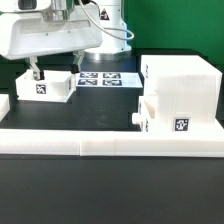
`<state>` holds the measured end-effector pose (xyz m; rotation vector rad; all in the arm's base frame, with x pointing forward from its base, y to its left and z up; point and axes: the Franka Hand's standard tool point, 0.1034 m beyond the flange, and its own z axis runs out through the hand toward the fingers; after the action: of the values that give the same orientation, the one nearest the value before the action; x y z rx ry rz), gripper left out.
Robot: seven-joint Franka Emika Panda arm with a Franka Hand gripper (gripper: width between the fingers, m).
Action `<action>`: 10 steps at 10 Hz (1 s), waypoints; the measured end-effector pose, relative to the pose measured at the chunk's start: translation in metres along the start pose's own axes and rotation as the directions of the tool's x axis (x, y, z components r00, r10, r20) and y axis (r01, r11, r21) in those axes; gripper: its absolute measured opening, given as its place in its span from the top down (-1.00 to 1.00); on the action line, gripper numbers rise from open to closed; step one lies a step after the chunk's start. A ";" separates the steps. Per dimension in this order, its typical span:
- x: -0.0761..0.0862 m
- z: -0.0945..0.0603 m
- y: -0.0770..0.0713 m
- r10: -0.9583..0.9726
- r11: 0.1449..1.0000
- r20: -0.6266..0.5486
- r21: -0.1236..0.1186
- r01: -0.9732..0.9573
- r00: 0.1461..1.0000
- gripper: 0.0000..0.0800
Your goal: Assemble drawer
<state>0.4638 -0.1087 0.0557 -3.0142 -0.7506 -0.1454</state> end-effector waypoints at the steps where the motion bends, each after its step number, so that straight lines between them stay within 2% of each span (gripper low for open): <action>1: -0.006 0.003 -0.001 0.130 0.991 0.004 0.004 -0.130 0.991 -0.62; 3: -0.022 0.008 -0.009 0.287 0.958 0.010 -0.005 -0.287 0.958 -0.62; 4: -0.029 0.011 -0.017 0.396 0.918 0.019 -0.001 -0.396 0.918 -0.62; 6: -0.034 0.013 -0.021 0.512 0.859 0.025 0.000 -0.512 0.859 -0.62; 10: -0.047 0.025 -0.039 0.500 0.866 0.032 -0.009 -0.500 0.865 -0.62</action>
Offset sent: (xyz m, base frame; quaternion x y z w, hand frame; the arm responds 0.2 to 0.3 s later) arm -0.0443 -0.0056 -0.0073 -0.0382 -0.0308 0.2711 0.9613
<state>0.4062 -0.0946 0.0266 -3.0935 0.0543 -0.0772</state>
